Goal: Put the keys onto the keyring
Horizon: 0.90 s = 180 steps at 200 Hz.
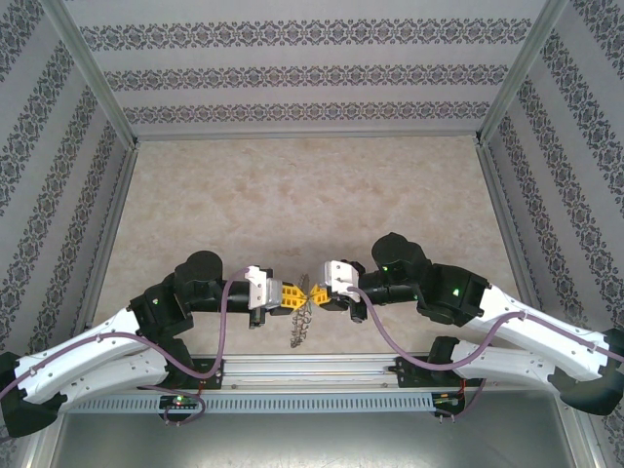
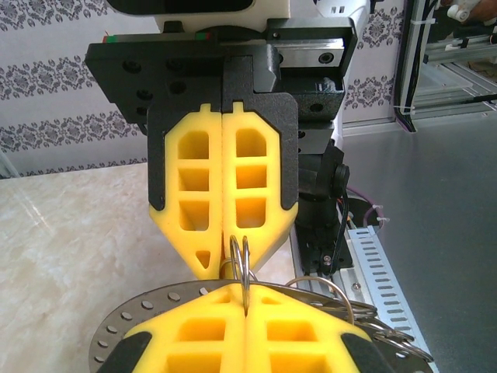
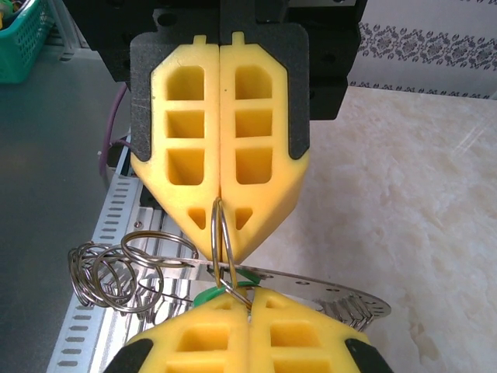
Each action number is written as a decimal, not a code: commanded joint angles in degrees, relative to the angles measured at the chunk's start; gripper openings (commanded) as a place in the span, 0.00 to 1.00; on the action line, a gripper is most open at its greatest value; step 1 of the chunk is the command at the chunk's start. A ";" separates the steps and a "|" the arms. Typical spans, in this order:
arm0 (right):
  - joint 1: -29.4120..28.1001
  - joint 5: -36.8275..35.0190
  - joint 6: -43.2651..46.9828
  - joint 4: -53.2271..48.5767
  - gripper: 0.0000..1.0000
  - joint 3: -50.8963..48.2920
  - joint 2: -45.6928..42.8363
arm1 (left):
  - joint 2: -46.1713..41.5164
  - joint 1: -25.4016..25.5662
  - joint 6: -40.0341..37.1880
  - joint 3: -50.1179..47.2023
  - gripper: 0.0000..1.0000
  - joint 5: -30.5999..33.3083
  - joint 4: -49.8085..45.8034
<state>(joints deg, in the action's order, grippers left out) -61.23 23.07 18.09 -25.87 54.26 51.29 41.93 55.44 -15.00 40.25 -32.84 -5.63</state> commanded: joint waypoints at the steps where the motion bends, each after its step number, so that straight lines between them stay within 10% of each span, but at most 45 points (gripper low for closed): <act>1: -0.01 1.97 -1.33 3.30 0.00 0.64 0.87 | -0.69 0.44 -1.33 0.93 0.00 -0.64 4.47; 180: 0.32 7.30 -3.84 4.11 0.00 -0.31 1.18 | -0.42 0.41 -2.35 0.55 0.00 1.74 5.85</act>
<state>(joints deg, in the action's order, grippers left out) -60.36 27.14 15.11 -23.94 53.06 51.27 41.67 55.46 -16.32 40.25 -32.56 -5.28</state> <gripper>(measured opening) 0.044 0.060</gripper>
